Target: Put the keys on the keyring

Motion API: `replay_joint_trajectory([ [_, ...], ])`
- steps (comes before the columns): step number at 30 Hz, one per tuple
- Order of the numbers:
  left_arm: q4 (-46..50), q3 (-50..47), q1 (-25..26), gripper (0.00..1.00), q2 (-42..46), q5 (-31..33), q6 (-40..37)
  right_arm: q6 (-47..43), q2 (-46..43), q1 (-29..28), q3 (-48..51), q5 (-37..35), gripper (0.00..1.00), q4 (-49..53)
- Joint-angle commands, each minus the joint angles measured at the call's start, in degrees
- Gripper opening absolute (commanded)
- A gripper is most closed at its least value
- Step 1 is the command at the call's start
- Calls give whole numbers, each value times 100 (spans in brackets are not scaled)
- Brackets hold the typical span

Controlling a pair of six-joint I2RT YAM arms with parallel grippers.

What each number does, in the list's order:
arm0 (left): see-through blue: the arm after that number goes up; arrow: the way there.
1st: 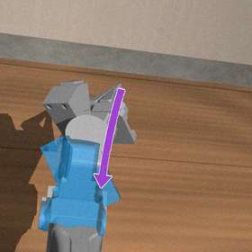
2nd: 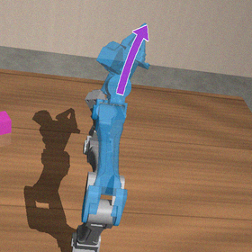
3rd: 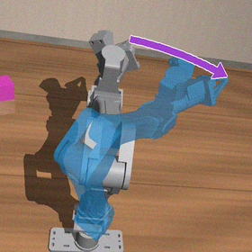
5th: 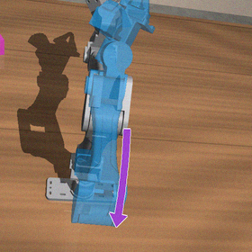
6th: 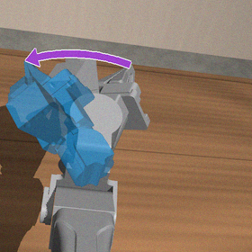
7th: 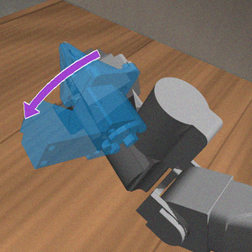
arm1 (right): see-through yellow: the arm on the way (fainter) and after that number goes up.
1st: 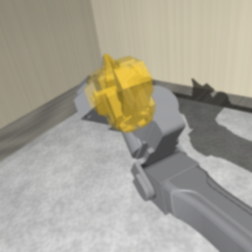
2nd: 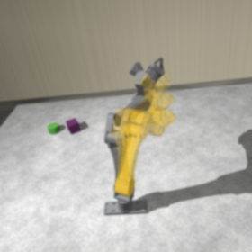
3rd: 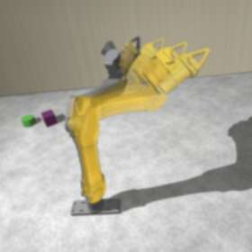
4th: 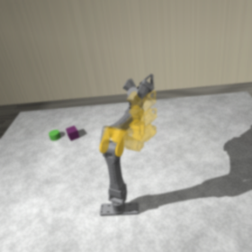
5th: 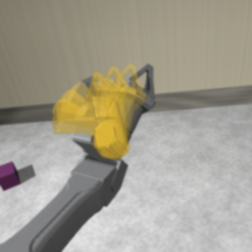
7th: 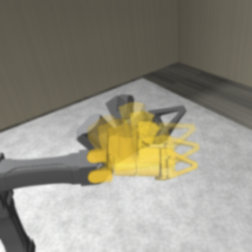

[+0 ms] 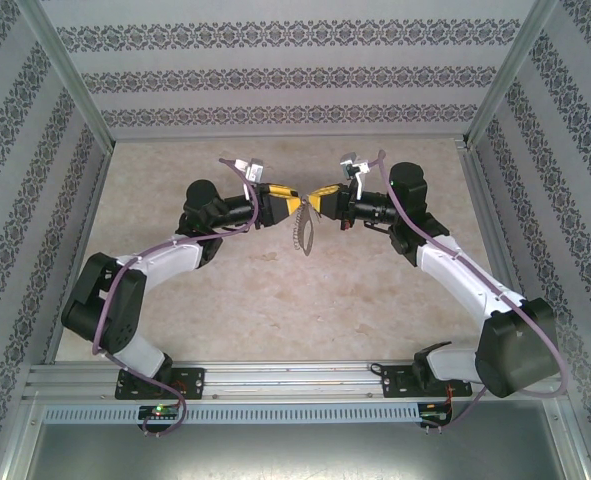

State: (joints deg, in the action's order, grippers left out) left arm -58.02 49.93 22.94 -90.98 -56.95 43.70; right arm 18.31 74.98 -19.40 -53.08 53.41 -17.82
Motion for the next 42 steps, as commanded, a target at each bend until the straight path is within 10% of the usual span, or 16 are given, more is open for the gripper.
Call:
replay_joint_trajectory([
  [1,-622,201,75,50,-90,-167,166,-29,-124,-74,19,144,0,-178],
  [36,1079,546,316,31,225,-513,-1188,-152,36,-142,-8,126,0,-23],
  [42,1032,570,332,1,225,-388,-1263,-186,26,-130,12,117,0,7],
])
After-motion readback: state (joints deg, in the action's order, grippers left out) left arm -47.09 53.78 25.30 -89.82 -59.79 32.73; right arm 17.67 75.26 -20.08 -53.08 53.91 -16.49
